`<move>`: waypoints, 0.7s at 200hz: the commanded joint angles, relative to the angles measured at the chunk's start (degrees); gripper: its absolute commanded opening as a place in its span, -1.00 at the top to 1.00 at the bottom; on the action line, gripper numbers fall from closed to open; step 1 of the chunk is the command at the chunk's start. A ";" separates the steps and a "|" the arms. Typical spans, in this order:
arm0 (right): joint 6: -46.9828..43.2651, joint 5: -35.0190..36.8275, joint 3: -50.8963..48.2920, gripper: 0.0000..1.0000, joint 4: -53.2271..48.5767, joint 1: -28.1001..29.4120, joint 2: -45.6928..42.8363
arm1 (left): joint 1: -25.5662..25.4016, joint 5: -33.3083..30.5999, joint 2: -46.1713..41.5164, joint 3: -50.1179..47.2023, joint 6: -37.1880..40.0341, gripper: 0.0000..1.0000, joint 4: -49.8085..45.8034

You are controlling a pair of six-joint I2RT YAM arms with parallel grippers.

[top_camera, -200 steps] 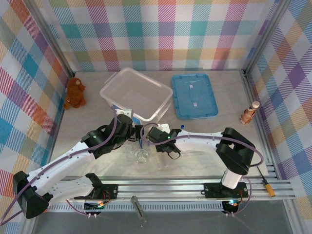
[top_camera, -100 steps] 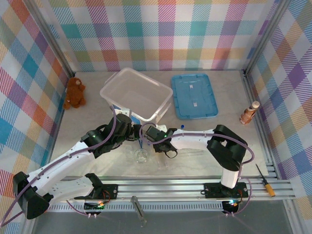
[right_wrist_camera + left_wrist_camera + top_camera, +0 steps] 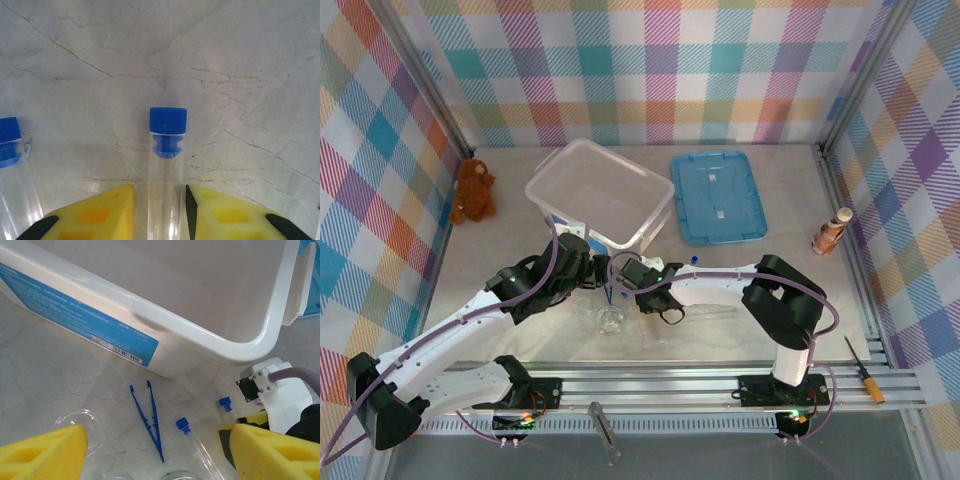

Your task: Organize the chemistry lab equipment

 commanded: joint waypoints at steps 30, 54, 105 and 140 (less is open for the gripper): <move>0.09 0.30 -1.33 0.55 -1.47 -0.25 1.07 | 0.50 0.86 0.71 0.19 0.44 -0.50 1.08; -0.27 0.53 -1.79 0.61 -1.48 -0.20 0.05 | 0.43 1.62 0.80 -0.16 0.20 -0.50 1.95; -0.95 1.66 -3.33 0.69 -1.18 -0.21 -4.48 | 0.41 3.66 0.99 -0.10 0.28 -0.49 3.57; -1.45 3.44 -3.72 0.68 -2.60 0.53 -8.40 | 0.54 4.33 -1.24 -0.67 0.34 -0.49 5.06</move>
